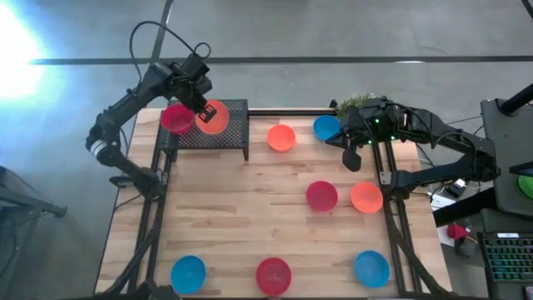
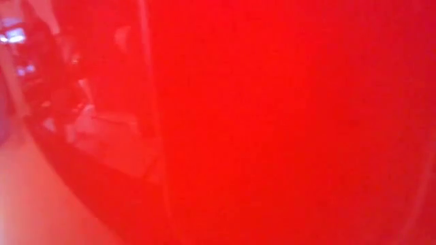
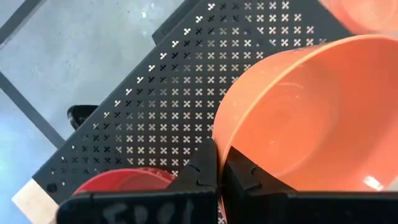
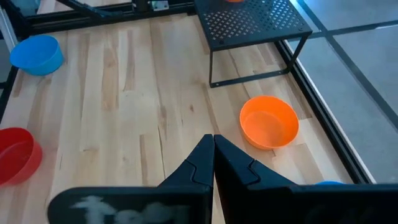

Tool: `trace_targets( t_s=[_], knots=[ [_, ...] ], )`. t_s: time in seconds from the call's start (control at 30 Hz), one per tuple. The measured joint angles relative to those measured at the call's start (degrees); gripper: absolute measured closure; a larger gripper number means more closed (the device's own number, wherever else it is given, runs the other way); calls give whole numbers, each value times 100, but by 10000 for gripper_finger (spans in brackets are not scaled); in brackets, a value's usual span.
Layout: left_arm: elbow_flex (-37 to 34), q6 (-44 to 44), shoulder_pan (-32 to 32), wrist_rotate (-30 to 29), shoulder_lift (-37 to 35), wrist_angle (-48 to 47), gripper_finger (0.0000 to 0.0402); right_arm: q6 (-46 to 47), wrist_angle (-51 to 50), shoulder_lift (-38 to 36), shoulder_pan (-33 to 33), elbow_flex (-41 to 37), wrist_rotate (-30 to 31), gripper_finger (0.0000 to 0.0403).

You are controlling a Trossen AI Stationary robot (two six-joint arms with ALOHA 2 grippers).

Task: Pick & Place Mini bowls
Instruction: Put the bottom left orange bowl on the shelf

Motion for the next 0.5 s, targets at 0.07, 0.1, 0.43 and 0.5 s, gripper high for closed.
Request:
trace_targets(
  t_s=[0.07,0.1,0.43,0.5],
  knots=[
    [14,58,-2,0,65,-9,401,-3,0,0,0,0,0,394],
    [14,82,-2,-12,95,-20,401,-4,2,0,0,0,0,394],
    [3,85,20,-345,259,-164,401,-50,68,0,0,0,-2,394],
    [3,83,37,-552,263,-199,401,-122,83,0,0,0,-2,394]
  ],
)
